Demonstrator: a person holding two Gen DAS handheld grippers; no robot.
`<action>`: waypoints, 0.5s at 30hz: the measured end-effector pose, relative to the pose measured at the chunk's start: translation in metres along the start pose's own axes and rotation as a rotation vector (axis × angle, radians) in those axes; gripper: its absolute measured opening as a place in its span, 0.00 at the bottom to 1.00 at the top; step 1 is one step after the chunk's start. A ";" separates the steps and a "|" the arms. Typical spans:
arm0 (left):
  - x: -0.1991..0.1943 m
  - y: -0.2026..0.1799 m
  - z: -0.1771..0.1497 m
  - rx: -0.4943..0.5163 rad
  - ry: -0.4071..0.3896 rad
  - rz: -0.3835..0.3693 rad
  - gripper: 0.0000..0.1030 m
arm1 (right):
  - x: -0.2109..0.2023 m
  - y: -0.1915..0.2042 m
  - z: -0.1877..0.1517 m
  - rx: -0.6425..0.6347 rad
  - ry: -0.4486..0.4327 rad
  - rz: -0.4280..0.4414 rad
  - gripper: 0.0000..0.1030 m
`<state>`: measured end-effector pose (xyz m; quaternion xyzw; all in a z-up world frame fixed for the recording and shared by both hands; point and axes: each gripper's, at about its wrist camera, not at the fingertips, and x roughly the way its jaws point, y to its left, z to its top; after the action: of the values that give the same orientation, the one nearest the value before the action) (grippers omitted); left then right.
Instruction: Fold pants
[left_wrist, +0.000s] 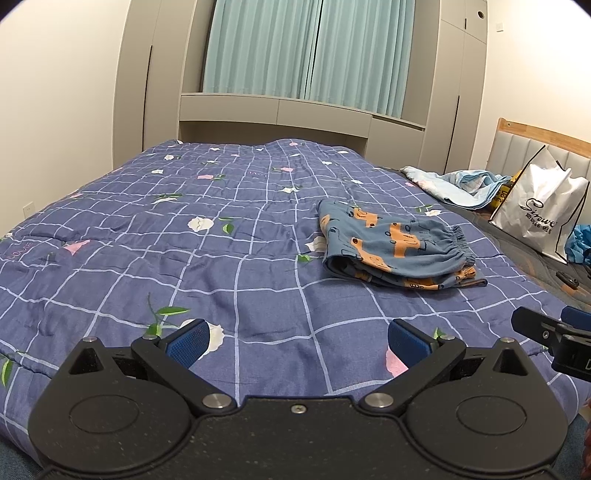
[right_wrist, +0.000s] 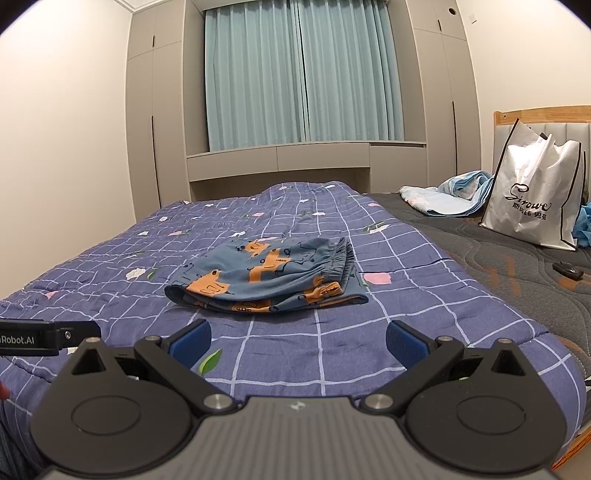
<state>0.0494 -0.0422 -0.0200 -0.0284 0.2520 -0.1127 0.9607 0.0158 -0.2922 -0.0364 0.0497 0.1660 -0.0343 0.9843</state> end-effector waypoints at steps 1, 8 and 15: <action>0.000 0.000 0.000 0.000 0.000 0.000 1.00 | 0.000 0.000 0.000 0.000 -0.001 0.000 1.00; 0.000 0.000 0.000 -0.002 0.000 -0.008 1.00 | 0.000 0.000 0.000 0.000 -0.001 -0.001 1.00; 0.000 0.000 0.000 -0.002 0.000 -0.007 1.00 | 0.000 0.000 -0.001 0.000 -0.002 0.000 1.00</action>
<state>0.0493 -0.0426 -0.0198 -0.0300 0.2521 -0.1157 0.9603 0.0155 -0.2919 -0.0370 0.0499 0.1648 -0.0343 0.9845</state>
